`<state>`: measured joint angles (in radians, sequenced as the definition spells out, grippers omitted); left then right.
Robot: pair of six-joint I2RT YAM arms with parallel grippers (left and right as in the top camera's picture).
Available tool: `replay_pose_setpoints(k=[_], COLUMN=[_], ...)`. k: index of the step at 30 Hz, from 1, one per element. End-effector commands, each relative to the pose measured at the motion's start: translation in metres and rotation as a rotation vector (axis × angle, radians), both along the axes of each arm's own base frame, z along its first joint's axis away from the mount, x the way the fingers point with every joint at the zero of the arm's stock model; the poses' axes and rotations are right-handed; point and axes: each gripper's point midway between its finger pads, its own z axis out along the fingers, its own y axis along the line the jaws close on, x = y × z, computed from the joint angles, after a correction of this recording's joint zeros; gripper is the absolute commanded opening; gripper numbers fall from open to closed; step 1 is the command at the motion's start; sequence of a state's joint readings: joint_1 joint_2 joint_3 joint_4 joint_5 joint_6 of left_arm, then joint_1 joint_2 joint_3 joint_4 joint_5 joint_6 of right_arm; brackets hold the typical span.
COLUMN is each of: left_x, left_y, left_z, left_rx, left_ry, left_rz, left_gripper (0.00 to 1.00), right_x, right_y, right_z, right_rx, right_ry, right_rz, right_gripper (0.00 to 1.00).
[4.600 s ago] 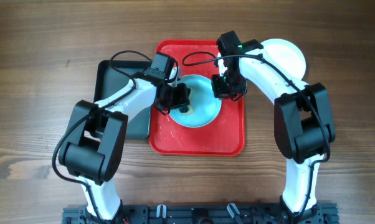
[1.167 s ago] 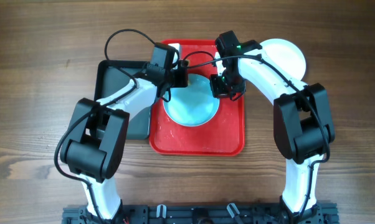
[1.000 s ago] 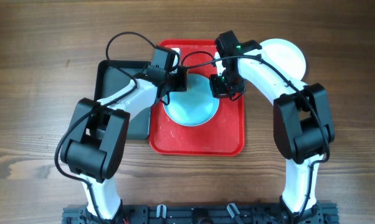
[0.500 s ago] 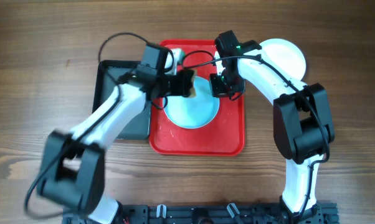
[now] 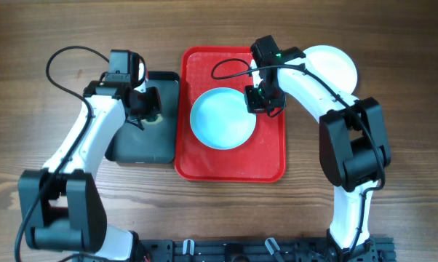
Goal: Clean dirty plates on tray and stack at the side
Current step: 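Move the sponge back over the black basin with the left gripper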
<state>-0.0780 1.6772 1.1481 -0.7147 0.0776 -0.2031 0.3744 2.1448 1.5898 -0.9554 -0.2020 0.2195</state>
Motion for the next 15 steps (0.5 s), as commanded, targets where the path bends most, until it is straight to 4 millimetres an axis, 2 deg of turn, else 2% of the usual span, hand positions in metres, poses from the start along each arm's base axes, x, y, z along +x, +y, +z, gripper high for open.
replay_pose_setpoints(k=[1,6,10,11,15], left_x=[0.001,0.010,0.017,0.017,0.017], left_y=[0.009,0.011,0.010,0.010,0.012], left_z=[-0.030,-0.050,-0.055,-0.055,-0.055], left_rx=[0.051,0.058,0.058,0.059,0.068], left_ry=[0.054,0.061,0.044,0.043,0.044], left_rz=[-0.071,-0.066,-0.065,-0.065,-0.062], left_gripper=[0.04,0.04,0.07,0.14,0.54], right_x=[0.000,0.001,0.001,0.001,0.001], right_y=[0.004,0.004,0.004,0.004,0.005], right_z=[0.006,0.006,0.006,0.006,0.006], right_rx=[0.016,0.017,0.017,0.017,0.017], right_ry=[-0.016,-0.018,-0.018,-0.018,-0.019], right_rz=[-0.009,-0.001,-0.001,-0.001,-0.001], right_gripper=[0.05,0.05,0.05,0.05,0.06])
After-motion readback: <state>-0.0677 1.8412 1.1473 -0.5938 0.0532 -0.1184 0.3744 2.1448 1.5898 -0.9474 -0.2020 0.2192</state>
